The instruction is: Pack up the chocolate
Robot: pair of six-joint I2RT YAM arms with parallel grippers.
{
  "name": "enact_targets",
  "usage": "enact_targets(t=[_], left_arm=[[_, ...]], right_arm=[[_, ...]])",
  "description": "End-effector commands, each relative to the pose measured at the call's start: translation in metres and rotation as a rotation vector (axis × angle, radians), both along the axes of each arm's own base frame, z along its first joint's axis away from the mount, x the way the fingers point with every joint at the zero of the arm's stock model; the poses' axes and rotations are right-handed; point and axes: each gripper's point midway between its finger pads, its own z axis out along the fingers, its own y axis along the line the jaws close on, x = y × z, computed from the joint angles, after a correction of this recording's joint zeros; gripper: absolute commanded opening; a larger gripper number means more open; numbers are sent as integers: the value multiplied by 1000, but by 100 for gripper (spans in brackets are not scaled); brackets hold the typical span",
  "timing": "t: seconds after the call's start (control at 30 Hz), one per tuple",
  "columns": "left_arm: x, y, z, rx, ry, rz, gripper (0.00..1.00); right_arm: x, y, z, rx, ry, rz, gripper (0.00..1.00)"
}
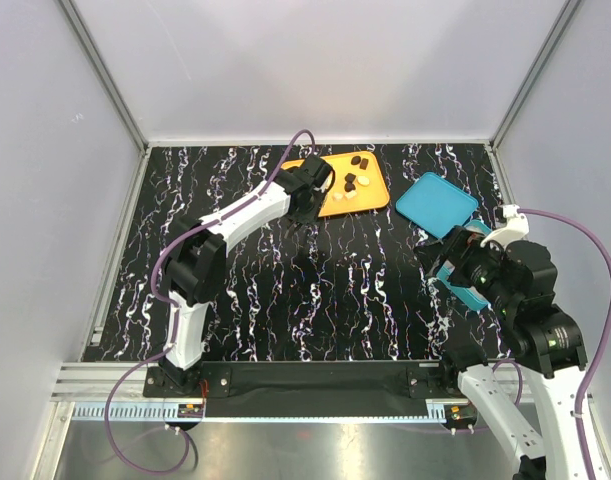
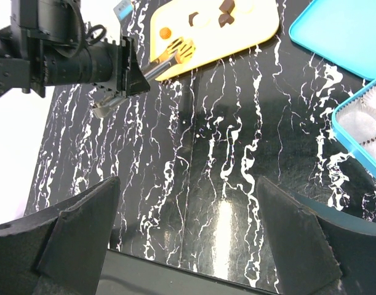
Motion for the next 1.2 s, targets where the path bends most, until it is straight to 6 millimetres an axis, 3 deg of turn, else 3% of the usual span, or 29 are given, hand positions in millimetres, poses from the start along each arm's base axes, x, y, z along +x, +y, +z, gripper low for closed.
enact_targets(t=[0.0,0.3,0.5,0.77,0.93,1.1,1.17], left_arm=[[15,-4,27,-33,-73,-1,39],[8,-6,61,-84,-117,-17,35],[-15,-17,98,-174,-149,-62,33],[-66,-62,139,-365,-155,-206,33],[-102,-104,158,-493,-127,-316,32],[-130,-140,165,-548,-108,-410,32],[-140,-158,157,-556,-84,-448,32]], right_arm=[[-1,-3,24,-1,-70,-11,100],[-2,-5,38,-9,-89,-12,100],[-6,-3,50,13,-112,-8,100],[-10,-16,59,5,-145,-73,100],[-19,-30,83,40,-231,-147,100],[-32,-47,105,62,-336,-231,100],[-35,-57,111,64,-361,-283,100]])
